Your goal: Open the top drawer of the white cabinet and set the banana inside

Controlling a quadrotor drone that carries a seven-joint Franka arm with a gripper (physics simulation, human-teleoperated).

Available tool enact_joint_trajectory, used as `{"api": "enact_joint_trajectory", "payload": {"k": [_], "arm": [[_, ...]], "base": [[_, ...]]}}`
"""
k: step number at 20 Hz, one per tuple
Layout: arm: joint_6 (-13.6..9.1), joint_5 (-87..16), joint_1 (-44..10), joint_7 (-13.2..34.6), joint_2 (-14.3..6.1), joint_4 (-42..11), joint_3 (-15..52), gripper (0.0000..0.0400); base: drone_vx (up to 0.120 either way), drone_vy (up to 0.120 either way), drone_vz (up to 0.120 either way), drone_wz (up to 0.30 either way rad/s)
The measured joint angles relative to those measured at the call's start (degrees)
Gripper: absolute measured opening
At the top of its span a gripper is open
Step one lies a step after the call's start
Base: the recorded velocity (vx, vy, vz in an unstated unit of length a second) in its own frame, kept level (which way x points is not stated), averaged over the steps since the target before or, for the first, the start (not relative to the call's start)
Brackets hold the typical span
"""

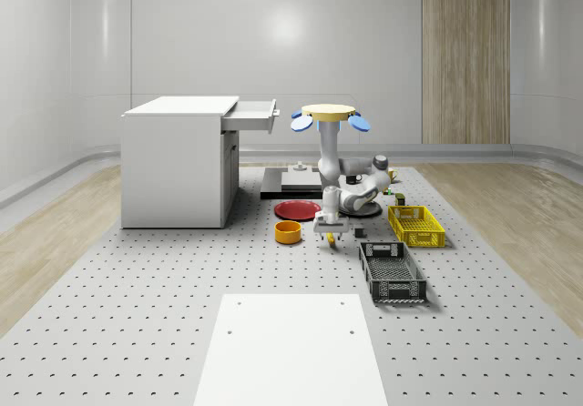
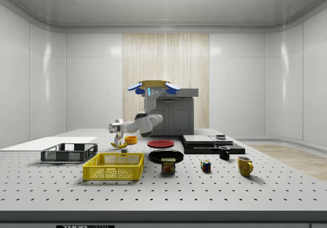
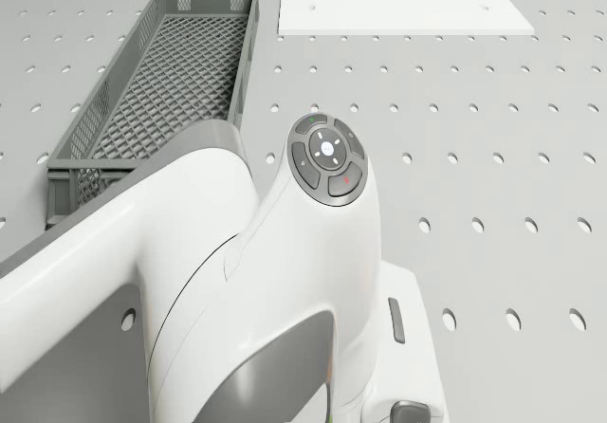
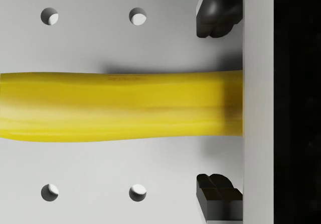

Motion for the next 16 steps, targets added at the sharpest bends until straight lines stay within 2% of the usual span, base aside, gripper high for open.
{"api": "enact_joint_trajectory", "payload": {"k": [5, 6, 7, 8, 9, 11, 12, 13, 14, 16], "arm": [[1.0, 2.5, 0.6, -0.1, 0.4, 0.8, 2.7, 0.0400], [1.1, 2.1, 1.7, -3.9, 0.1, 0.5, 2.6, 0.0380], [2.0, 1.6, 3.1, -5.6, -1.1, 0.6, 2.6, 0.0329], [2.6, 1.6, 2.9, -4.6, -1.1, 0.8, 2.8, 0.0317], [2.2, 0.1, 4.3, -8.6, -1.7, 0.4, 2.1, 0.0277], [2.8, 0.8, 3.9, -6.8, -1.9, 0.8, 2.7, 0.0224], [3.0, 1.3, 5.0, -10.3, -2.3, 0.2, 2.9, 0.0216], [3.1, 2.2, 5.8, -8.0, -2.0, -0.1, 3.1, 0.0176], [1.9, 0.5, 6.7, -10.7, -1.7, -0.3, 2.0, 0.0195], [2.0, 0.5, 5.1, -7.1, -1.7, -0.1, 1.9, 0.0198]], "base": [[0.000, 0.000, 0.000, 0.000], [0.000, 0.000, 0.000, 0.000], [0.000, 0.000, 0.000, 0.000], [0.000, 0.000, 0.000, 0.000], [0.000, 0.000, 0.000, 0.000], [0.000, 0.000, 0.000, 0.000], [0.000, 0.000, 0.000, 0.000], [0.000, 0.000, 0.000, 0.000], [0.000, 0.000, 0.000, 0.000], [0.000, 0.000, 0.000, 0.000]]}}
